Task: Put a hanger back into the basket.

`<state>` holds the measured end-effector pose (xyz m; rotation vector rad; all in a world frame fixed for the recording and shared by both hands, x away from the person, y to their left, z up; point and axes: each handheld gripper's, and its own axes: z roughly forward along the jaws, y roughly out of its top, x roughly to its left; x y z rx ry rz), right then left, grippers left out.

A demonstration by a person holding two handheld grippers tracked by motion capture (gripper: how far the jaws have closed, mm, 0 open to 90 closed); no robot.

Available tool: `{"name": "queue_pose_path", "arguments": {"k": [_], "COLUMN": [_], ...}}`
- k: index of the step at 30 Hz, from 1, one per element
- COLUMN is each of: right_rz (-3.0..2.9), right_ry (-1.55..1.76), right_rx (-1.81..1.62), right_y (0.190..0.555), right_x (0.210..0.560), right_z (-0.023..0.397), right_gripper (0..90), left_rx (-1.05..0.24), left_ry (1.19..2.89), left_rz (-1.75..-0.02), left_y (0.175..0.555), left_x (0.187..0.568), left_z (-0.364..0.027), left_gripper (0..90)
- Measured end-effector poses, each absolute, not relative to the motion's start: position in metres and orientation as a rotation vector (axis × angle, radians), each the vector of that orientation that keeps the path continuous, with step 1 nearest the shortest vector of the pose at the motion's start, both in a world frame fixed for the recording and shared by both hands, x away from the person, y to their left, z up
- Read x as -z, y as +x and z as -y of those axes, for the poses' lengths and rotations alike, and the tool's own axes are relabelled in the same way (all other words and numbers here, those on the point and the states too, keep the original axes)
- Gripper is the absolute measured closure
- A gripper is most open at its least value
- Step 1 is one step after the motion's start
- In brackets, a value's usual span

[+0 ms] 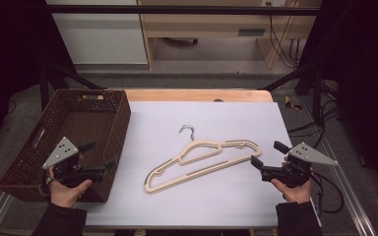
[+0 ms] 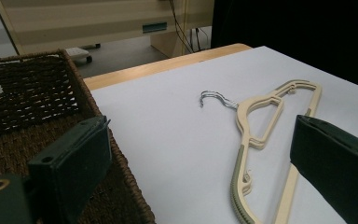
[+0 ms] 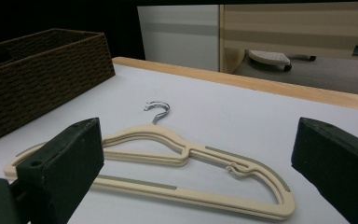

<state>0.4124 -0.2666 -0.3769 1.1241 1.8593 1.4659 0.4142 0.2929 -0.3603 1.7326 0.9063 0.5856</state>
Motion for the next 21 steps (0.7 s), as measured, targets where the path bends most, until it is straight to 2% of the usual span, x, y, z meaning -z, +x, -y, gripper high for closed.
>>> {"name": "queue_pose_path", "arguments": {"k": [9, 21], "right_rz": [-1.863, -1.926], "right_ry": [1.144, 1.16], "right_rx": [-1.431, -1.371], "right_y": [0.416, 0.441], "right_x": [0.376, 0.367], "right_z": [0.259, 0.213], "right_gripper": [4.5, 7.8], "left_rx": [-0.589, -0.57], "left_ry": [1.737, 1.764], "left_rz": [-0.902, -0.879], "left_y": [0.415, 0.416], "left_x": [0.362, 0.363], "left_z": [-0.291, -0.281], "left_gripper": [5.0, 5.0]}}
